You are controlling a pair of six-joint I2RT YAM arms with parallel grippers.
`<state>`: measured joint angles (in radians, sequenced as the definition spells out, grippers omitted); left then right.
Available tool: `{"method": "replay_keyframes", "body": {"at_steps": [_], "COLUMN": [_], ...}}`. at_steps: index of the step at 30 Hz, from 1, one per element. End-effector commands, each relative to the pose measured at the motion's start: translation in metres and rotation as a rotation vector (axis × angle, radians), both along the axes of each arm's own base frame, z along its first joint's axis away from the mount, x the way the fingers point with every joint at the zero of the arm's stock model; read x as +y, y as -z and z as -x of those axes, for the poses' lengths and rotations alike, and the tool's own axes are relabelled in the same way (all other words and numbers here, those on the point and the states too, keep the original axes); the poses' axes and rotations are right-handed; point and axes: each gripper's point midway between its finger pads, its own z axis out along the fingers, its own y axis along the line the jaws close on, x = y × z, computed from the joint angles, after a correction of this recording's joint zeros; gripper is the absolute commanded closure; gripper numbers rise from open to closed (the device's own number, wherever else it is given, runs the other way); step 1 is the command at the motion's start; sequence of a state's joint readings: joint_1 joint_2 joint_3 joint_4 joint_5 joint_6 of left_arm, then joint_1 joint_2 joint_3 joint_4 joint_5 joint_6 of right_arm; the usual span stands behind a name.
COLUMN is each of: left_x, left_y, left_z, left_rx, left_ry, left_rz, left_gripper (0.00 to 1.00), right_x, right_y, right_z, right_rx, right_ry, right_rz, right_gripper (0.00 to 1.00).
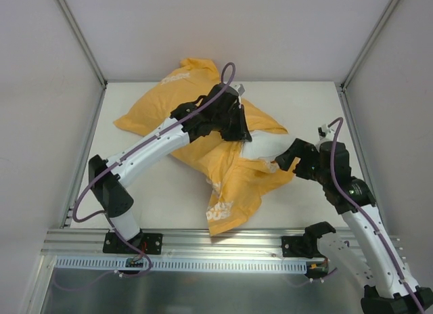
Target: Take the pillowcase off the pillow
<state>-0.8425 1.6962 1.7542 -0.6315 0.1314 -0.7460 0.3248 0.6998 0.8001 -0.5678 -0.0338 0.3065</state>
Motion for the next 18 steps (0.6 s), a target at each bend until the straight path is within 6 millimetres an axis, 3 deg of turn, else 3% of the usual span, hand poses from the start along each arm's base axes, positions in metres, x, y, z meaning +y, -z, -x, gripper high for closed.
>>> {"method": "replay_keyframes", "body": {"at_steps": [1, 2, 6, 8, 11, 13, 14, 16, 17, 18], "left_x": [-0.02, -0.024, -0.033, -0.036, -0.025, -0.015, -0.005, 0.008, 0.019, 0.027], "left_y": [-0.025, -0.008, 0.018, 0.013, -0.013, -0.013, -0.027, -0.012, -0.021, 0.002], "left_z": [-0.018, -0.023, -0.022, -0.011, 0.005, 0.016, 0.025, 0.041, 0.051, 0.063], "left_rx": [-0.053, -0.028, 0.004, 0.008, -0.049, -0.052, -0.07, -0.051, -0.076, -0.04], "left_ry": [-0.001, 0.0, 0.06, 0.133, 0.182, 0.203, 0.206, 0.2, 0.193, 0.191], "left_rz": [0.105, 0.081, 0.044, 0.065, 0.092, 0.086, 0.108, 0.074, 0.087, 0.046], "left_gripper": [1.0, 1.0, 1.0, 0.72, 0.16, 0.14, 0.16, 0.21, 0.27, 0.3], "right_x": [0.004, 0.007, 0.011, 0.006, 0.002, 0.004, 0.005, 0.009, 0.012, 0.014], "right_y": [-0.008, -0.009, 0.004, 0.011, 0.012, 0.013, 0.013, 0.016, 0.016, 0.02], "right_z": [0.007, 0.005, 0.008, 0.011, 0.013, 0.013, 0.013, 0.011, 0.011, 0.011], "right_rx": [0.005, 0.002, 0.048, 0.062, 0.053, 0.062, 0.066, 0.08, 0.082, 0.096], "right_ry": [-0.025, -0.032, -0.043, -0.034, -0.028, -0.044, -0.051, -0.068, -0.077, -0.084], "right_rz": [-0.021, -0.031, -0.023, -0.003, 0.017, 0.018, 0.018, 0.015, 0.013, 0.015], "right_gripper": [0.08, 0.09, 0.13, 0.13, 0.13, 0.13, 0.13, 0.15, 0.16, 0.16]}}
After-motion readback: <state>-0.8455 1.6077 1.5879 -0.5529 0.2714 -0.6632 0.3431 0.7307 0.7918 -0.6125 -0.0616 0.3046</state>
